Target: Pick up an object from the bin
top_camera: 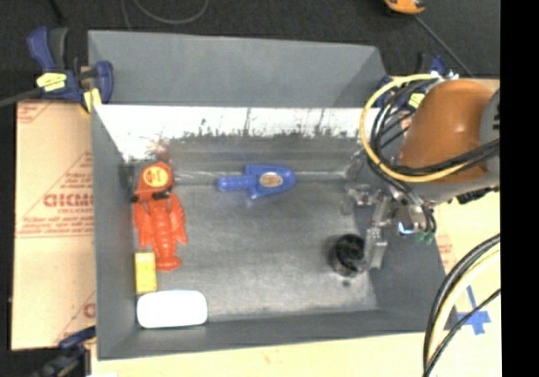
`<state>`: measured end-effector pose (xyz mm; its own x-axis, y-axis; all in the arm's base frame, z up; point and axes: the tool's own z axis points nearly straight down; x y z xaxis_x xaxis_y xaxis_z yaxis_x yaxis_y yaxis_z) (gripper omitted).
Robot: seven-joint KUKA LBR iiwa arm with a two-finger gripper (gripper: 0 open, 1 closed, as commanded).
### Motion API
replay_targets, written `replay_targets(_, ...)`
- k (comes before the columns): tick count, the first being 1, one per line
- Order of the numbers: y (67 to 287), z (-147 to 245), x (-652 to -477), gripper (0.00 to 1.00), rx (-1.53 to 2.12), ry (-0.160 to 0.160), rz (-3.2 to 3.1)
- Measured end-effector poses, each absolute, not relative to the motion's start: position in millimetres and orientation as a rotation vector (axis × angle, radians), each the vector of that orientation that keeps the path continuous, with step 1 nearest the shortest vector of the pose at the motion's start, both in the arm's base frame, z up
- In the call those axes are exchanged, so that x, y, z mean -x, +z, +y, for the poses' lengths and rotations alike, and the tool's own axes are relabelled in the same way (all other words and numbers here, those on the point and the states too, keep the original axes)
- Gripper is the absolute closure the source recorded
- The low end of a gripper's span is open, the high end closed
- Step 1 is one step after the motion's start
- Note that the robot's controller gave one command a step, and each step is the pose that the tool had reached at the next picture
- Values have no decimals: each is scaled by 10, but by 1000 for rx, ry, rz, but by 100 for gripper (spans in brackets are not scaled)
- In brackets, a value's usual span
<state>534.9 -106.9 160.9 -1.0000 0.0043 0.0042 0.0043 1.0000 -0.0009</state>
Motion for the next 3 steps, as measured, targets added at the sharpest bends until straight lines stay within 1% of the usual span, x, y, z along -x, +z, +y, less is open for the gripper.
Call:
replay_targets(1, 1653, -1066, -5368, 0, 2, 3, -3145)
replay_targets(2, 1136, -1323, -5276, 0, -22, 5, -3152)
replay_targets(3, 759, -1563, -5250, 100, -294, 7, -3147)
